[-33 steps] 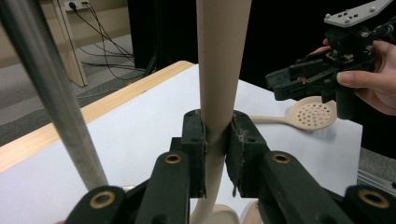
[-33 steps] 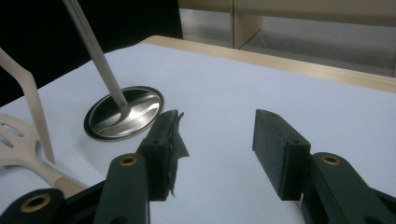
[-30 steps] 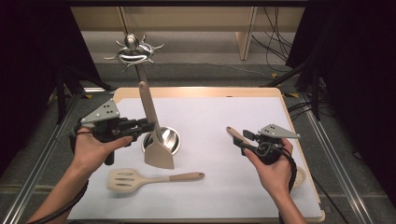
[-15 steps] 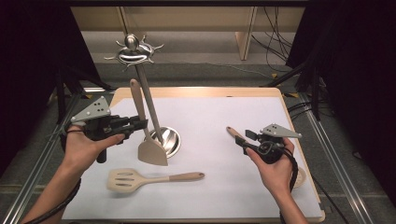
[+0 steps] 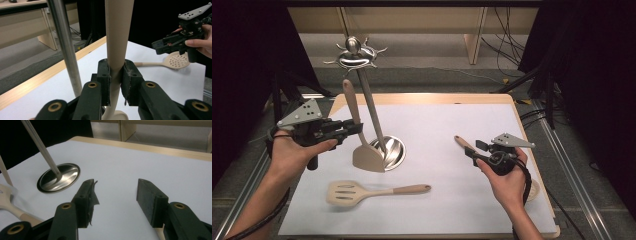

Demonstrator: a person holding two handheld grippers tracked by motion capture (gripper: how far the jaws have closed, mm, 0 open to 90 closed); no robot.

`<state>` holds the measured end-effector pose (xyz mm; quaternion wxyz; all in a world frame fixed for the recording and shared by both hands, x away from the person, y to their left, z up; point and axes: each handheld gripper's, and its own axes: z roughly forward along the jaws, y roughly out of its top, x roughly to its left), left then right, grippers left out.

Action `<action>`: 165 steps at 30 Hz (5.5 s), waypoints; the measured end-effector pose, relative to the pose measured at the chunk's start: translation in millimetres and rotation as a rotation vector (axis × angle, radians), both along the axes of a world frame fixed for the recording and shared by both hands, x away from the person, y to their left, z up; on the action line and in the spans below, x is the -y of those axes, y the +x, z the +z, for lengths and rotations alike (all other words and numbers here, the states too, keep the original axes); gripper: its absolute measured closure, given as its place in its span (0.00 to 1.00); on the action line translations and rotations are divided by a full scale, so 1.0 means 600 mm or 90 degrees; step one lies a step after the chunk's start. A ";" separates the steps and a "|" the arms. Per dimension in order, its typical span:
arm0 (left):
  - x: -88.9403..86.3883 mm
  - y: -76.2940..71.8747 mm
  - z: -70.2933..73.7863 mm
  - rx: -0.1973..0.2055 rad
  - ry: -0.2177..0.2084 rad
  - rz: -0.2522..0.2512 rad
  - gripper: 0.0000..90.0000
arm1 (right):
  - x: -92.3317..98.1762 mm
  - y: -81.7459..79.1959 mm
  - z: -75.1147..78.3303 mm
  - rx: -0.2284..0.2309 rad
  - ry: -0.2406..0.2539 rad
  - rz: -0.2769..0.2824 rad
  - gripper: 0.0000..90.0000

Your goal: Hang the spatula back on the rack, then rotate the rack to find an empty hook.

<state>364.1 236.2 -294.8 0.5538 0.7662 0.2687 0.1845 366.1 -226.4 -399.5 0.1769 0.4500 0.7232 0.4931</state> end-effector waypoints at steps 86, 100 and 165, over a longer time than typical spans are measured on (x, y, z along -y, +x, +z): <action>-0.014 0.040 0.021 0.036 0.037 0.008 0.76 | -0.007 0.003 -0.015 -0.028 -0.016 -0.003 0.52; -0.008 -0.001 0.032 0.063 -0.043 0.074 0.99 | -0.009 0.004 -0.020 -0.035 -0.016 -0.003 0.52; 0.011 0.001 0.135 0.141 -0.165 0.128 0.99 | -0.010 0.002 -0.023 -0.034 -0.030 0.002 0.52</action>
